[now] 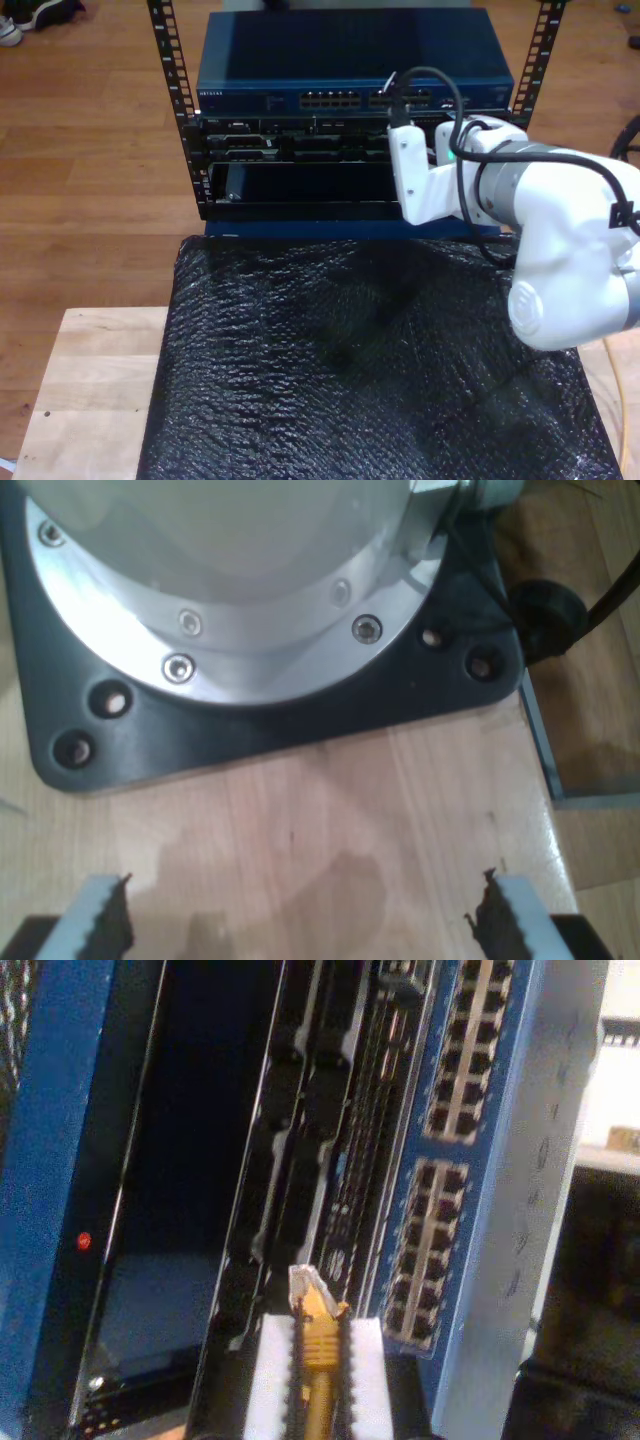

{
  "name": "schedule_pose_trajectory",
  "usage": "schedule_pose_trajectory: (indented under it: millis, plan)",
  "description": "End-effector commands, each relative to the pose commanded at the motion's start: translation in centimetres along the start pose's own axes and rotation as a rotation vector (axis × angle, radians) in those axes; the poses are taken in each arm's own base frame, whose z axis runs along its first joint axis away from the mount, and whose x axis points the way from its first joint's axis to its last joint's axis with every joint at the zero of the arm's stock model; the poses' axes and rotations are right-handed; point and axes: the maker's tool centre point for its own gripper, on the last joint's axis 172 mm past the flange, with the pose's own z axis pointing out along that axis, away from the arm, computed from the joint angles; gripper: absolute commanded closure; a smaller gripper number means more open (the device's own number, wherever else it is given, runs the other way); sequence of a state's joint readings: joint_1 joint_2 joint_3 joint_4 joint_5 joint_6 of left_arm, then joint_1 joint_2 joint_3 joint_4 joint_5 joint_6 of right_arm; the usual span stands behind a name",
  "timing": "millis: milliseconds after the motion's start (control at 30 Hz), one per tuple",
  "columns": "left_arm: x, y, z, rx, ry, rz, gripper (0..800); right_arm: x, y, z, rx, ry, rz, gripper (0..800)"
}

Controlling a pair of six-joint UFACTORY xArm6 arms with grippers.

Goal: Grab the cable and plug it in

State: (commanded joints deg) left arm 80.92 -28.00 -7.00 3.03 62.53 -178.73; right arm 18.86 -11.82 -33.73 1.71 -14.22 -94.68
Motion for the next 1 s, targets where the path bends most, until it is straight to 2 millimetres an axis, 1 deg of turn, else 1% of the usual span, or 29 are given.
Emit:
schedule_pose_trajectory:
  millis: [100, 267, 467, 533, 667, 733, 867, 1000]
  plan:
    - [0.0, 0.0, 0.0, 0.0, 0.0, 0.0, 0, 0.9, 0.2, 0.0, -0.002, 0.014, -0.009, 800]
    - [0.0, 0.0, 0.0, 0.0, 0.0, 0.0, 0, 1.1, -0.3, 0.4, 0.002, 0.016, -0.014, 800]
    - [0.0, 0.0, 0.0, 0.0, 0.0, 0.0, 0, 0.9, 1.3, 1.7, -0.103, 0.006, -0.005, 800]
    - [0.0, 0.0, 0.0, 0.0, 0.0, 0.0, 0, 0.9, 1.1, 2.1, -0.109, 0.005, -0.005, 800]
    - [0.0, 0.0, 0.0, 0.0, 0.0, 0.0, 0, 0.8, 2.1, 1.9, -0.169, 0.001, -0.002, 800]
    - [0.0, 0.0, 0.0, 0.0, 0.0, 0.0, 0, 0.6, 2.0, 2.3, -0.186, -0.004, 0.0, 800]
    - [0.0, 0.0, 0.0, 0.0, 0.0, 0.0, 0, 0.6, 2.6, 2.3, -0.235, -0.008, -0.001, 800]
    - [0.0, 0.0, 0.0, 0.0, 0.0, 0.0, 0, 0.3, 2.6, 2.4, -0.266, -0.015, 0.009, 800]
